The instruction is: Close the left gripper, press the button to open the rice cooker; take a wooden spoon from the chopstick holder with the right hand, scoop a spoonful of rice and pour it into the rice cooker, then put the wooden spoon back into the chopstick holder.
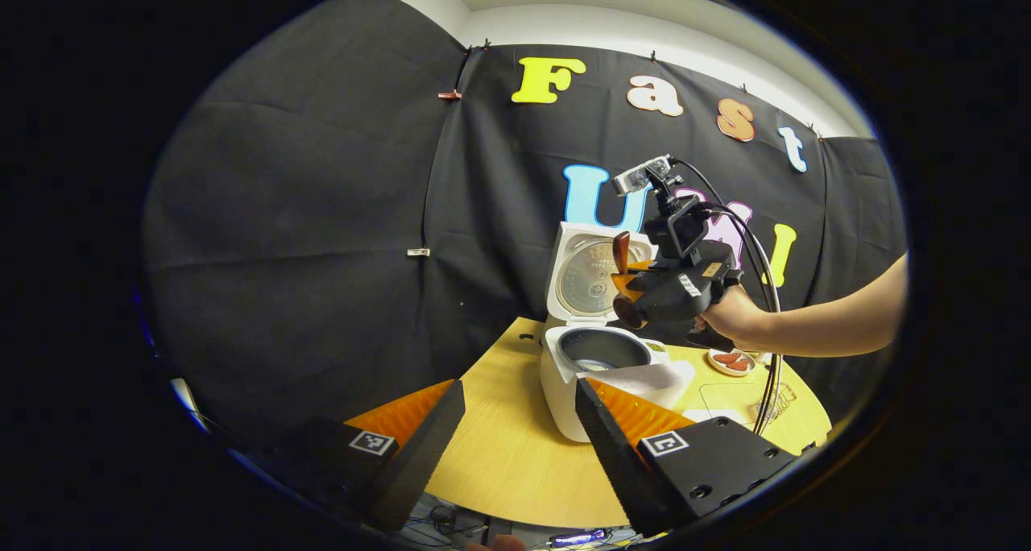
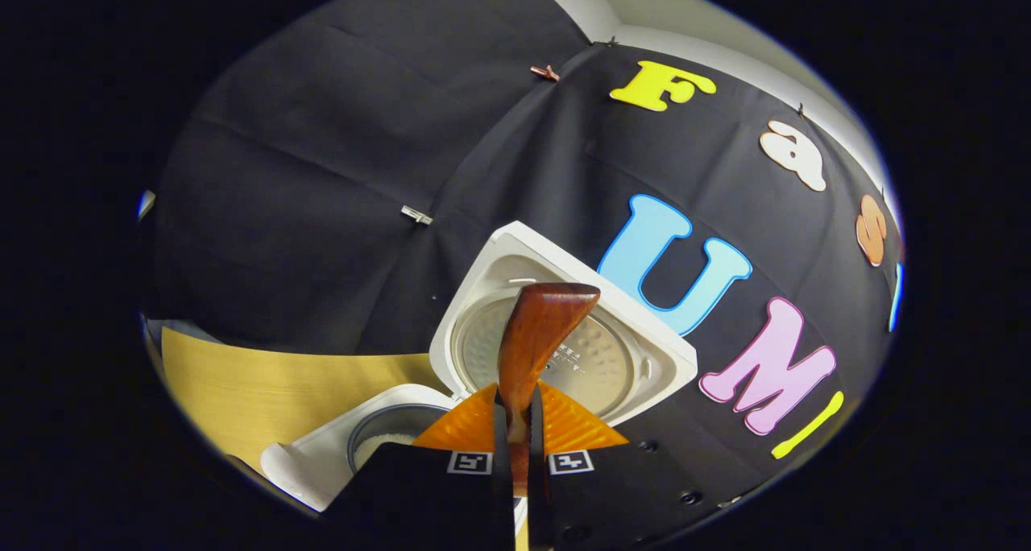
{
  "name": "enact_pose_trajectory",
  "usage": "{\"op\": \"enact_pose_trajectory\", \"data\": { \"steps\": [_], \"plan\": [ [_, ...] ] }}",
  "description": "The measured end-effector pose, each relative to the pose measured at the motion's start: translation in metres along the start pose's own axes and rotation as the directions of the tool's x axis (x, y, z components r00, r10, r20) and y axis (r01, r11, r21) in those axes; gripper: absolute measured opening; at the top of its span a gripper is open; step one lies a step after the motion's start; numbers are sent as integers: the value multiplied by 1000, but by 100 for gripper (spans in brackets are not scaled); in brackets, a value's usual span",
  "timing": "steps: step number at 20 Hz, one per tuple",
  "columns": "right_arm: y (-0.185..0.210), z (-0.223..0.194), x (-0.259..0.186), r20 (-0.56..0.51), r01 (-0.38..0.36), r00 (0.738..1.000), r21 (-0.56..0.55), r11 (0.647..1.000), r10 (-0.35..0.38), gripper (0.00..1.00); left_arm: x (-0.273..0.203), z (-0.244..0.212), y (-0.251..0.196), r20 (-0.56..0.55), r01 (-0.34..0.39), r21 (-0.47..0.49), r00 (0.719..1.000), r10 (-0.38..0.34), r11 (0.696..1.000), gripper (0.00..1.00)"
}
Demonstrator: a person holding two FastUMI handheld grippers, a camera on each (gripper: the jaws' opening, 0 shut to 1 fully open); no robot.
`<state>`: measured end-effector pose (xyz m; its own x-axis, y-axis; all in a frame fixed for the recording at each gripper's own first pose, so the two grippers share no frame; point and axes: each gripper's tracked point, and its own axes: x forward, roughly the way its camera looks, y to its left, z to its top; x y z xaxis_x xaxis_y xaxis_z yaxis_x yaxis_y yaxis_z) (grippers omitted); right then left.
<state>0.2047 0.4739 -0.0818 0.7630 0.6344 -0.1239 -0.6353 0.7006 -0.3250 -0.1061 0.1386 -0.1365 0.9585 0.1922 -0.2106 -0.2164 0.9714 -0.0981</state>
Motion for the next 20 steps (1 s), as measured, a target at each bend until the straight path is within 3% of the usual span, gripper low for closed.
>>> {"op": "enact_pose_trajectory", "data": {
  "steps": [2,4,9,17,20],
  "plan": [
    [-13,1,-3,-14,16,1000,134,991,-14,11,-3,0,-1,3,-1,2,1000,1,1000,95],
    [-31,6,-12,-13,40,999,278,960,-38,11,-7,0,-1,3,-7,5,1000,7,1000,95],
    [-79,2,-50,-12,73,997,546,835,-80,11,-15,2,-7,11,-13,12,1000,13,1000,95],
    [-181,-8,-170,53,123,973,706,697,-225,11,-22,13,-34,34,12,21,999,-13,1000,96],
    [-224,-25,-218,49,182,955,684,706,-293,11,-20,18,-47,39,24,15,999,-25,1000,96]
  ]
}}
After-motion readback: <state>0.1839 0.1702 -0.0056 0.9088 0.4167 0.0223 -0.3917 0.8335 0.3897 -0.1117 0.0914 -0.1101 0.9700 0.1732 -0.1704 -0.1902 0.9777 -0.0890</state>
